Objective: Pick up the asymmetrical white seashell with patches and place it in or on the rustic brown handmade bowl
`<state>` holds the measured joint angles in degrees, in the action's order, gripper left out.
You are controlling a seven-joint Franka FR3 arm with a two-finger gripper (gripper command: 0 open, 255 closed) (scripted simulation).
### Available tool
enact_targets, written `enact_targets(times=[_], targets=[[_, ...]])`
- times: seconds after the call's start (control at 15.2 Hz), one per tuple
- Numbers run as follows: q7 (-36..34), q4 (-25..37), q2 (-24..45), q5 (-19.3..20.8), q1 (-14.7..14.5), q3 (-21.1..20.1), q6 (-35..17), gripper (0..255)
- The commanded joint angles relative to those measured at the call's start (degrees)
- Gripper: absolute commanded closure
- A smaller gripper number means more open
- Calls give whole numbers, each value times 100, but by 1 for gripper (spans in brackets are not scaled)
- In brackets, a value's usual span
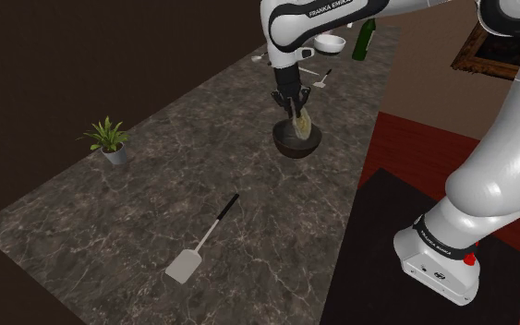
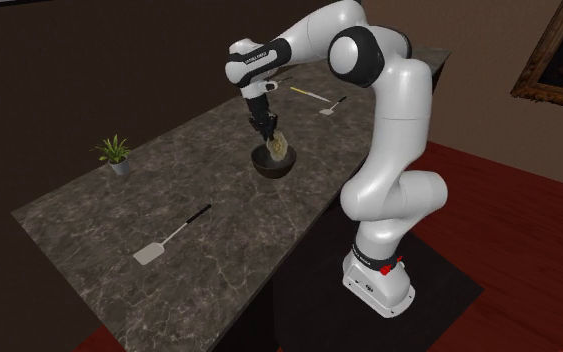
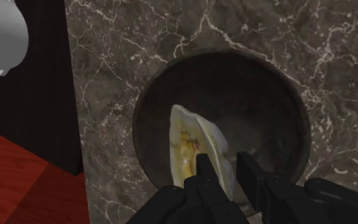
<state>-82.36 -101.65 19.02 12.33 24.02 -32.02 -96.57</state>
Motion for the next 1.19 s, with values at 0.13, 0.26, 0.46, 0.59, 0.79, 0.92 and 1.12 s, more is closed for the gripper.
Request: enact_targets(times=[0.13, 0.26, 0.46, 0.59, 0.79, 0.92, 1.12], targets=[[0, 1, 0, 0, 0, 0, 0, 0], [0, 1, 0, 0, 0, 0, 0, 0], [4, 219, 24, -3, -31, -8, 196, 0], [5, 691, 102, 7, -106, -21, 598, 0], [3, 890, 142, 16, -141, -24, 760, 0], [3, 891, 143, 16, -141, -24, 761, 0], [3, 891, 143, 16, -141, -24, 761, 0]])
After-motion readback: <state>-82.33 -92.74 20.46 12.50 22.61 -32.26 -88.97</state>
